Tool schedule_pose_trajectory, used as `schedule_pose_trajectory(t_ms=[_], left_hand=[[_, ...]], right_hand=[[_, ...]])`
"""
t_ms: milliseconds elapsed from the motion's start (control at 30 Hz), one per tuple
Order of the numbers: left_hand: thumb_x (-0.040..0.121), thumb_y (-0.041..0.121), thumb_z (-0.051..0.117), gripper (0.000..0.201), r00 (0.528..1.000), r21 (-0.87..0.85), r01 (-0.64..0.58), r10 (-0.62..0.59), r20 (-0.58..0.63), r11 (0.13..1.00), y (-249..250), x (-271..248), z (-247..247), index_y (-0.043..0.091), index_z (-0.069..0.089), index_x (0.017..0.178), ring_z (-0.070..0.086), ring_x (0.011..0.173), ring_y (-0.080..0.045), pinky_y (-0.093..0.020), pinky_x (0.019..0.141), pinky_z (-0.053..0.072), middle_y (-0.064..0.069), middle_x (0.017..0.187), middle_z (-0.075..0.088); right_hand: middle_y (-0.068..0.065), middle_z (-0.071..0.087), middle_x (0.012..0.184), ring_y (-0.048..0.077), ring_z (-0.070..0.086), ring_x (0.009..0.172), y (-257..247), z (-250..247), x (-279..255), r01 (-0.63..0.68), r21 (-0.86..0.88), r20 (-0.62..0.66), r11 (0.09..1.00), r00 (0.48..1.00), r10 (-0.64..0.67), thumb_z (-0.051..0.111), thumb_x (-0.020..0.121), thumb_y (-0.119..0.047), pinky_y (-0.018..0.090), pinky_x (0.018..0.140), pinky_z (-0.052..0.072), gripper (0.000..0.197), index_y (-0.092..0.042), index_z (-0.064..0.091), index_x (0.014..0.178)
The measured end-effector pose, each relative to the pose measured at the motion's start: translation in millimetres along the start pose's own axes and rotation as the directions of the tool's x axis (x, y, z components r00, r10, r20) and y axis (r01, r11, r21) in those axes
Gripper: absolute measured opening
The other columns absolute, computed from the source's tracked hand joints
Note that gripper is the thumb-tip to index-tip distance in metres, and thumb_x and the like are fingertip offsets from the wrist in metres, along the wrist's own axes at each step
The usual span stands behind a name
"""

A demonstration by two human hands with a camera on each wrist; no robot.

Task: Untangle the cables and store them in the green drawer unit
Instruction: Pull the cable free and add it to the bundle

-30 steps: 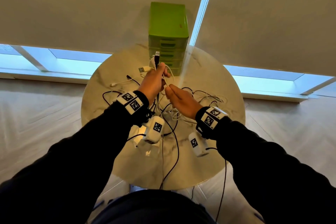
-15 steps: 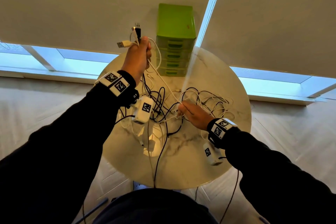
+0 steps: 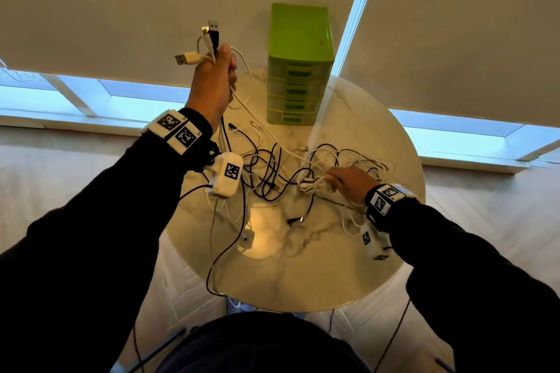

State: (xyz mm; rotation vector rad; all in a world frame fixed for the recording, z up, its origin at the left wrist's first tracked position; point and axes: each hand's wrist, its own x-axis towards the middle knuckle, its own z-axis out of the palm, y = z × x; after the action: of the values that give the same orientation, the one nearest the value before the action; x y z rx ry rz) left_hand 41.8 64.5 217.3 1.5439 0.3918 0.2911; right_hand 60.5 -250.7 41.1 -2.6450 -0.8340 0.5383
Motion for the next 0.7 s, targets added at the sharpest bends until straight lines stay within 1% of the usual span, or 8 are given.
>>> schedule_pose_trajectory(t_ms=[100,167,267,367,433,500,567,700], left_hand=[[0.107,0.042,0.036,0.038,0.999,0.028,0.02,-0.021,0.038,0.999,-9.1,-7.6,7.1,0.025,0.047,0.074,0.034,0.051,-0.006,-0.019,0.048,0.028,0.01,0.056,0.039],[0.107,0.041,0.036,0.038,0.997,0.029,0.039,-0.041,0.06,0.999,-14.1,-13.2,14.0,0.025,0.047,0.075,0.033,0.051,-0.006,-0.018,0.048,0.028,0.01,0.057,0.039],[0.107,0.042,0.036,0.038,0.995,0.027,0.055,-0.057,0.087,0.998,-19.7,-19.7,25.6,0.024,0.049,0.076,0.035,0.052,-0.006,-0.019,0.049,0.03,0.011,0.057,0.04],[0.107,0.043,0.036,0.039,0.992,0.059,0.044,-0.051,0.116,0.997,-21.8,-23.3,32.7,0.025,0.049,0.076,0.039,0.053,-0.004,-0.02,0.053,0.033,0.013,0.056,0.043],[0.107,0.043,0.036,0.039,0.991,0.058,0.042,-0.049,0.126,0.997,-20.4,-24.6,33.3,0.025,0.05,0.076,0.04,0.052,-0.003,-0.019,0.053,0.034,0.014,0.056,0.043],[0.107,0.043,0.036,0.039,0.991,0.054,0.044,-0.051,0.127,0.998,-17.5,-25.6,31.8,0.025,0.05,0.076,0.04,0.051,-0.002,-0.017,0.052,0.035,0.014,0.057,0.043],[0.107,0.043,0.036,0.039,0.991,0.044,0.043,-0.048,0.123,0.998,-15.4,-26.3,28.9,0.025,0.05,0.076,0.039,0.051,-0.002,-0.015,0.05,0.035,0.013,0.056,0.042],[0.107,0.043,0.035,0.039,0.99,0.013,0.052,-0.054,0.13,0.999,-16.2,-26.6,29.0,0.024,0.05,0.076,0.037,0.048,-0.002,-0.015,0.047,0.034,0.014,0.052,0.041]], right_hand=[[0.0,0.07,0.107,0.027,0.06,0.102,-2.2,-5.4,5.0,-0.014,-0.118,-0.077,0.993,0.997,0.005,0.04,0.101,-0.046,0.041,0.087,0.042,0.032,-0.031,0.064,0.117],[-0.001,0.067,0.119,0.025,0.057,0.112,-14.0,-6.3,8.2,0.048,0.005,-0.102,0.999,0.994,-0.047,0.04,0.096,-0.05,0.047,0.096,0.043,0.039,-0.033,0.064,0.121],[-0.003,0.061,0.123,0.023,0.052,0.113,-40.0,-5.0,13.5,0.166,0.057,0.001,0.985,0.986,-0.166,0.05,0.092,-0.053,0.043,0.099,0.038,0.036,-0.035,0.065,0.119],[0.0,0.056,0.127,0.016,0.048,0.112,-61.8,2.4,12.8,0.246,0.028,0.128,0.969,0.96,-0.247,0.063,0.094,-0.037,0.03,0.095,0.034,0.033,-0.028,0.063,0.126],[0.004,0.053,0.13,0.016,0.05,0.111,-65.3,12.8,10.6,0.236,0.037,0.22,0.971,0.946,-0.238,0.064,0.094,-0.029,0.026,0.093,0.039,0.035,-0.021,0.062,0.128],[0.008,0.051,0.134,0.023,0.05,0.12,-61.3,23.4,7.2,0.2,-0.022,0.28,0.98,0.942,-0.186,0.064,0.094,-0.031,0.035,0.1,0.042,0.037,-0.016,0.062,0.128],[0.01,0.046,0.139,0.027,0.045,0.129,-56.8,29.4,1.5,0.113,-0.068,0.332,0.991,0.939,-0.085,0.063,0.094,-0.039,0.036,0.108,0.036,0.048,-0.015,0.056,0.136],[0.004,0.04,0.142,0.021,0.044,0.126,-74.1,27.5,-5.0,0.072,0.099,0.202,0.992,0.975,-0.091,0.067,0.089,-0.049,0.034,0.106,0.037,0.071,-0.023,0.04,0.149]])
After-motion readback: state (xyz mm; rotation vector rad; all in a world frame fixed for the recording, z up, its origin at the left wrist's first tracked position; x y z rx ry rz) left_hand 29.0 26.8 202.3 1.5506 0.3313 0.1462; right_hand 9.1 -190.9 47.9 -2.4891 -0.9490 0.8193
